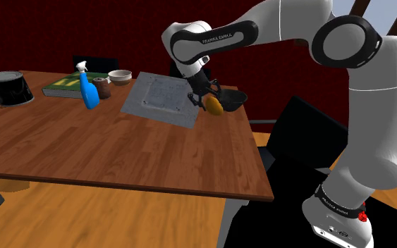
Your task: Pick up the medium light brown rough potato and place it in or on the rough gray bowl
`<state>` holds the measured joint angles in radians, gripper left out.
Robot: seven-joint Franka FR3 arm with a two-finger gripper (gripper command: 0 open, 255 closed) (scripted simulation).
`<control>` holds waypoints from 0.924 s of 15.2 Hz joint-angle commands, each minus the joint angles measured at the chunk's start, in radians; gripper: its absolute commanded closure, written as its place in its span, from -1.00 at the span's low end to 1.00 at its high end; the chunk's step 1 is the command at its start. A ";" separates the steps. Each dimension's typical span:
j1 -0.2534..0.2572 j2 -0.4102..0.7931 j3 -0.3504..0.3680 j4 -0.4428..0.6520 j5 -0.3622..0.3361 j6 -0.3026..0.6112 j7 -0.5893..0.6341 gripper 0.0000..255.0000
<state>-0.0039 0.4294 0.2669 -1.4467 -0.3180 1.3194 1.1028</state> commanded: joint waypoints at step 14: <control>-0.042 -0.003 -0.030 0.142 -0.040 -0.118 -0.121 1.00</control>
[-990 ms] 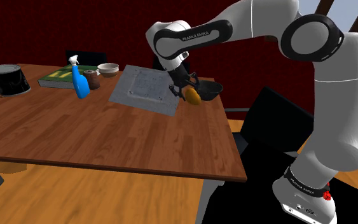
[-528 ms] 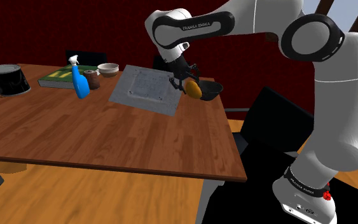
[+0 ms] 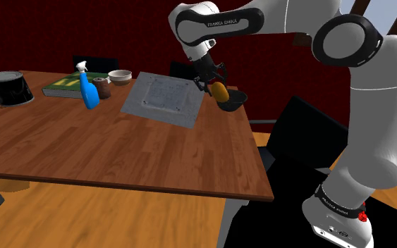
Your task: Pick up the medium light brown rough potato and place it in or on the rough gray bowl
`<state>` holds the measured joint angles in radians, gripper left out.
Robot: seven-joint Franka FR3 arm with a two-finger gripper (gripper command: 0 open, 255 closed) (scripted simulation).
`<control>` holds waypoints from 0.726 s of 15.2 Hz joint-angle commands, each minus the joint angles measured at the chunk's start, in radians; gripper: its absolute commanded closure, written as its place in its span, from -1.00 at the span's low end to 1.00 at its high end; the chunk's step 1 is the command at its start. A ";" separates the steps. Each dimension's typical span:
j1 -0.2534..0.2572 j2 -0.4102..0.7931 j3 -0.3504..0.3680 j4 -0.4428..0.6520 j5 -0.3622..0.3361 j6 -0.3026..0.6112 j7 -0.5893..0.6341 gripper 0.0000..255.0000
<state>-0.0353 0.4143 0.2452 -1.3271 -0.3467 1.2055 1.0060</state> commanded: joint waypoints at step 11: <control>-0.145 0.098 -0.090 0.156 -0.100 0.025 -0.262 1.00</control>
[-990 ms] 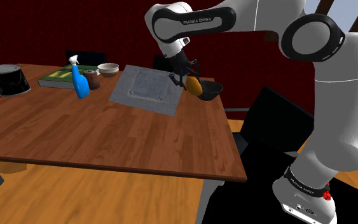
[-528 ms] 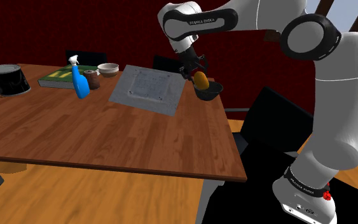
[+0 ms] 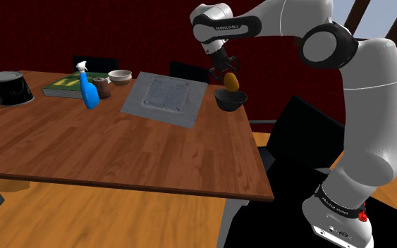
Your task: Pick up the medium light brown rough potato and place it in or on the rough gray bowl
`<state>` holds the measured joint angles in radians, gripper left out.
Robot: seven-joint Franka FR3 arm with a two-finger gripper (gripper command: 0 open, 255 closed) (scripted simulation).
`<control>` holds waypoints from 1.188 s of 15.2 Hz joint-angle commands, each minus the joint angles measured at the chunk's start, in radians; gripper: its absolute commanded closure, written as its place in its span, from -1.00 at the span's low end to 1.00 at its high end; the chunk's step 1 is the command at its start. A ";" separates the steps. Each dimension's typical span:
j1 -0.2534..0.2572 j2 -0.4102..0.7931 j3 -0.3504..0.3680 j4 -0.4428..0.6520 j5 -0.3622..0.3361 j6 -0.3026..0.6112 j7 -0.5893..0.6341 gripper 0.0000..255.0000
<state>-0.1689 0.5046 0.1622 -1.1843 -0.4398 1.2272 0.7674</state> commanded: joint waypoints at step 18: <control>-0.073 0.059 -0.026 -0.097 -0.021 0.178 -0.027 1.00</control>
